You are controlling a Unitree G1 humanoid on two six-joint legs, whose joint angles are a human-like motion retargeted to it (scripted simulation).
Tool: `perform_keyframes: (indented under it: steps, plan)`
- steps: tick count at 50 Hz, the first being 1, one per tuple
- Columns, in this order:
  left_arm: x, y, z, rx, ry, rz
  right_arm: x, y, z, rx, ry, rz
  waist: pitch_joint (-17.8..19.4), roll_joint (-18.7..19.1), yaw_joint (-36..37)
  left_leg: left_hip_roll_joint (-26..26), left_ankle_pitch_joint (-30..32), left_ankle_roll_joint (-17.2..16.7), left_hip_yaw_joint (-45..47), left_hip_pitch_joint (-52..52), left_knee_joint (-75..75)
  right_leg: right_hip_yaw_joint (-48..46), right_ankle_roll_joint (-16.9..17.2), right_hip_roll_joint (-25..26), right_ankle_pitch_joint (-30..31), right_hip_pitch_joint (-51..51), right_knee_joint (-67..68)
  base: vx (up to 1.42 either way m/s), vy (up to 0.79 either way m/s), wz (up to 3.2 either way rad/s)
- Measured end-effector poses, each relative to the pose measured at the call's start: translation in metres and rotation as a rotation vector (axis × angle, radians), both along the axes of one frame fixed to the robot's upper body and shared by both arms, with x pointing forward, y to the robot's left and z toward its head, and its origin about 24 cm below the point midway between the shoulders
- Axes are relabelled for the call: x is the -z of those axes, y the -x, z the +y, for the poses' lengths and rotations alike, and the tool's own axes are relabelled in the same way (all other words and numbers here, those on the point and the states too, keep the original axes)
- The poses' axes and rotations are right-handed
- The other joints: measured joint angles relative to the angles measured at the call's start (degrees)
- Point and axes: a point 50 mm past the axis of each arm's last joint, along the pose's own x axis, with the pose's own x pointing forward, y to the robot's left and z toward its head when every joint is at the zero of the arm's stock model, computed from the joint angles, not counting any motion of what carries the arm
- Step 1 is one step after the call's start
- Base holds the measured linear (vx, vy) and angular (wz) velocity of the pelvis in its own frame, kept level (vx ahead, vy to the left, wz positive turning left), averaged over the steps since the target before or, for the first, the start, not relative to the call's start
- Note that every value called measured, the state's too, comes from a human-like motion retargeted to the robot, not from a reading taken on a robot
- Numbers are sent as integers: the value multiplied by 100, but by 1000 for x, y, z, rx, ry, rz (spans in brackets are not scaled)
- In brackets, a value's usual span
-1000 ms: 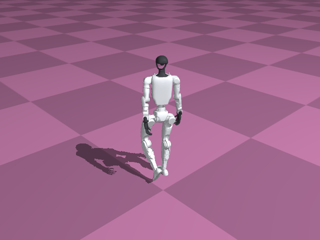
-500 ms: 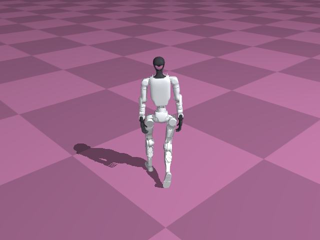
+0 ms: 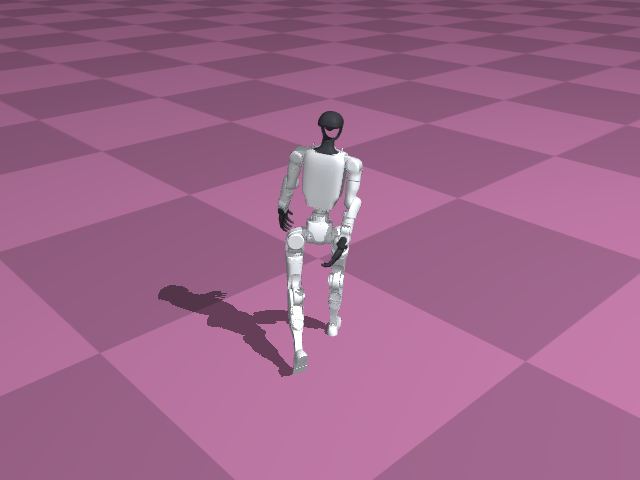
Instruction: Walk run
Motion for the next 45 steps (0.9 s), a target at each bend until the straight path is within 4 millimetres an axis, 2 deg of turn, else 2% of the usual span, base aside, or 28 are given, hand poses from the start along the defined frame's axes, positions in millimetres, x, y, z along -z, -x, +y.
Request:
perform_keyframes:
  steps: [2, 3, 5, 7, 8, 10, 12, 16, 18, 20, 21, 22, 23, 25, 26, 27, 28, 29, 30, 32, 33, 35, 36, 37, 38, 40, 42, 45]
  plan:
    - [14, 44, -5, 56, 1, 155, 8, -34, -11, 0, 59, -123, 118, -68, 121, 122, 159, 0, -151, -614, 1895, -44, -251, 420, -196, 441, 12, 89, -62, -170]
    - [19, 68, -7, 106, -4, 246, 12, -54, -17, -6, 95, -189, 59, -234, 205, -20, 159, 0, -210, -756, 2115, 24, -352, 491, -214, 653, -122, 85, -76, -187]
    - [26, 120, -12, 212, -42, 436, 16, -96, -28, -22, 171, -327, -21, -467, 201, -32, -298, 148, -142, -1081, 2308, 553, -399, 659, -267, 976, -337, 79, -71, -156]
    - [28, 171, -22, 253, -76, 602, 14, -140, -43, -68, 248, -480, 24, -573, 369, 199, -877, 467, 33, -1611, 2629, 952, -399, 850, -241, 1238, -426, 74, -51, -228]
    - [26, 195, -29, 256, -70, 675, 10, -162, -49, -101, 283, -563, 22, -700, 563, 89, -1111, 600, 26, -1898, 2592, 1182, -399, 872, -205, 1372, -472, 69, -37, -307]
    - [19, 239, -44, 248, 1, 809, -1, -204, -61, -172, 344, -727, 19, -915, 895, 193, -1673, 1086, 236, -2408, 2267, 1661, -399, 938, -151, 1585, -537, 68, -28, -312]
    - [11, 273, -61, 237, 137, 917, -16, -239, -73, -226, 404, -868, 43, -942, 1127, 506, -1999, 1532, 478, -2750, 1479, 2157, -399, 1145, -139, 1730, -537, 80, -24, -262]
    - [-5, 315, -94, 215, 335, 1036, -45, -284, -93, -275, 512, -1061, 108, -887, 1748, 669, -2056, 1907, 576, -3095, -707, 2883, -399, 1478, -169, 2178, -565, 86, -11, -253]
    - [-10, 326, -104, 221, 373, 1073, -53, -292, -102, -273, 555, -1103, 144, -835, 1958, 524, -2319, 1987, 209, -3253, -1635, 3140, -399, 1590, -176, 2465, -574, 86, -7, -176]
    - [-14, 332, -105, 240, 377, 1099, -53, -289, -109, -248, 583, -1096, 200, -873, 2039, 122, -2545, 2011, -621, -3372, -2391, 3241, -399, 1591, -157, 2810, -564, 87, -15, -94]
    - [-14, 334, -101, 248, 364, 1108, -48, -281, -110, -224, 588, -1064, 251, -872, 2061, 78, -2708, 1504, -695, -3341, -2579, 3190, -399, 1620, -101, 3018, -533, 113, -19, -58]
    - [-14, 334, -97, 257, 348, 1116, -43, -271, -111, -196, 591, -1025, 291, -864, 2082, 79, -2818, 1104, -641, -3305, -2673, 3103, -399, 1658, -15, 3214, -498, 121, -21, -36]
    - [-14, 333, -91, 264, 327, 1121, -36, -258, -111, -160, 590, -970, 308, -840, 2097, 168, -2823, 918, -332, -3259, -2576, 2948, -399, 1714, 132, 3385, -458, 114, -24, -25]
    - [-11, 326, -75, 266, 273, 1119, -20, -224, -107, -78, 573, -830, 193, -794, 2160, 287, -2698, 1053, -145, -3213, -2168, 2569, -399, 1859, 661, 3575, -365, 114, -29, -45]
    - [-9, 322, -69, 251, 247, 1112, -11, -203, -103, -40, 550, -741, 103, -807, 2329, 363, -2405, 1098, 52, -3172, -2021, 2474, -204, 1827, 1118, 3606, -194, 128, -23, -108]
    - [-7, 317, -63, 230, 222, 1099, -3, -181, -96, -6, 521, -649, 21, -840, 2438, 364, -2248, 1202, 64, -3138, -1865, 2385, 60, 1789, 1600, 3608, 24, 125, -16, -124]
    - [-5, 311, -58, 196, 200, 1077, 4, -159, -86, 21, 479, -551, -42, -909, 2426, 215, -2364, 1421, -292, -3119, -1692, 2309, 467, 1738, 2130, 3551, 334, 106, -18, -85]
    - [-2, 304, -53, 146, 187, 1044, 10, -139, -74, 31, 430, -454, -23, -1037, 2300, 12, -2572, 1492, -546, -3084, -1434, 2283, 882, 1717, 2377, 3360, 1075, 95, -22, -52]
    - [1, 295, -48, 88, 180, 1005, 13, -120, -61, 32, 378, -358, 38, -1193, 2117, -220, -2825, 1489, -747, -3040, -1135, 2284, 1301, 1710, 2482, 3101, 2032, 93, -29, -43]
    - [8, 267, -31, 10, 167, 925, 15, -90, -42, 45, 313, -207, 165, -1227, 1888, -58, -3139, 1505, -45, -2675, -960, 1795, 1897, 1524, 2482, 2569, 3472, 82, -33, -48]
    - [11, 253, -21, -15, 156, 895, 14, -74, -32, 54, 282, -150, 141, -1073, 1809, 130, -3233, 1547, 228, -2381, -1111, 1458, 1879, 1474, 2482, 2358, 3699, 65, -30, -81]
    - [14, 219, 0, -53, 108, 829, 11, -47, -11, 51, 177, -87, 51, -509, 1831, 793, -3288, 1484, 298, -1997, -1475, 1012, 1303, 1873, 2377, 1936, 3309, 54, -26, -124]
    - [16, 199, 8, -54, 72, 783, 9, -34, -4, 32, 112, -68, 85, -410, 1776, 819, -3315, 1482, 313, -1818, -1575, 903, 1154, 1859, 2094, 1663, 3392, 59, -26, -95]
    - [17, 178, 16, -51, 34, 730, 6, -22, 2, 9, 52, -48, 123, -318, 1674, 842, -3327, 1478, 346, -1642, -1687, 856, 1082, 1865, 1826, 1395, 3440, 62, -27, -25]
    - [16, 157, 23, -43, -9, 666, 3, -11, 6, -24, -1, -28, 172, -242, 1480, 859, -3308, 1465, 413, -1471, -1824, 933, 1165, 1911, 1584, 1138, 3418, 55, -23, 11]
    - [12, 117, 40, -16, -82, 519, -3, 9, 11, -116, -71, 10, 235, -95, 1013, 864, -3367, 1430, 492, -1158, -2049, 972, 1248, 1862, 1048, 605, 3170, 51, -19, 18]
    - [3, 84, 57, 15, -125, 386, -9, 29, 9, -230, -96, 60, 247, -65, 744, 736, -3526, 1414, 651, -842, -2197, 1051, 1116, 1625, 627, 228, 2502, 61, -15, -62]
    - [-17, 41, 83, 44, -180, 217, -17, 53, 1, -362, -77, 148, 307, -119, 441, 440, -3769, 1344, 966, -298, -2411, 763, 829, 1025, 513, -95, 1058, 49, -6, -94]
